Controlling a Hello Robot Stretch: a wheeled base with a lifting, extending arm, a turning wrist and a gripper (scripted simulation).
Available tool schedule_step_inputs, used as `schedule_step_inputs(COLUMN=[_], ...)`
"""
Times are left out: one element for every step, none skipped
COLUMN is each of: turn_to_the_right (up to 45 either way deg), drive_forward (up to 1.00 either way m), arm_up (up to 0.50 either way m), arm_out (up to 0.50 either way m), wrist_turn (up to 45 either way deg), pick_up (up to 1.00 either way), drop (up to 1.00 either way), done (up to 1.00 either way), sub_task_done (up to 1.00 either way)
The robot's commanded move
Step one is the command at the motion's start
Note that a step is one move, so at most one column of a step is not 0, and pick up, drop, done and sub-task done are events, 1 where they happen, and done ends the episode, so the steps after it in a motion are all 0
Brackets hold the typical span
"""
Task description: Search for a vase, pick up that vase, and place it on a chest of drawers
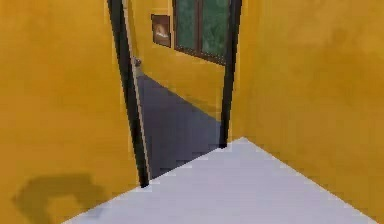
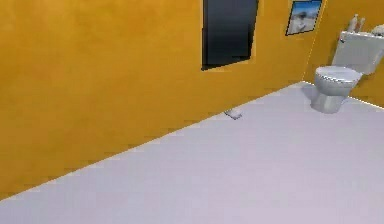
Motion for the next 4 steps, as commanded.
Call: schedule_step_inputs(turn_to_the_right=[0.0, 0.0, -18.0, 0.0], drive_forward=[1.00, 0.40, 0.00, 1.00], arm_up=[0.00, 0.00, 0.00, 0.00], arm_out=[0.00, 0.00, 0.00, 0.00], wrist_turn=[0.0, 0.0, 0.0, 0.0], pick_up=[0.00, 0.00, 0.00, 0.00], drop=[0.00, 0.00, 0.00, 0.00], done=[0.00, 0.00, 0.00, 0.00], sub_task_done=[0.00, 0.00, 0.00, 0.00])
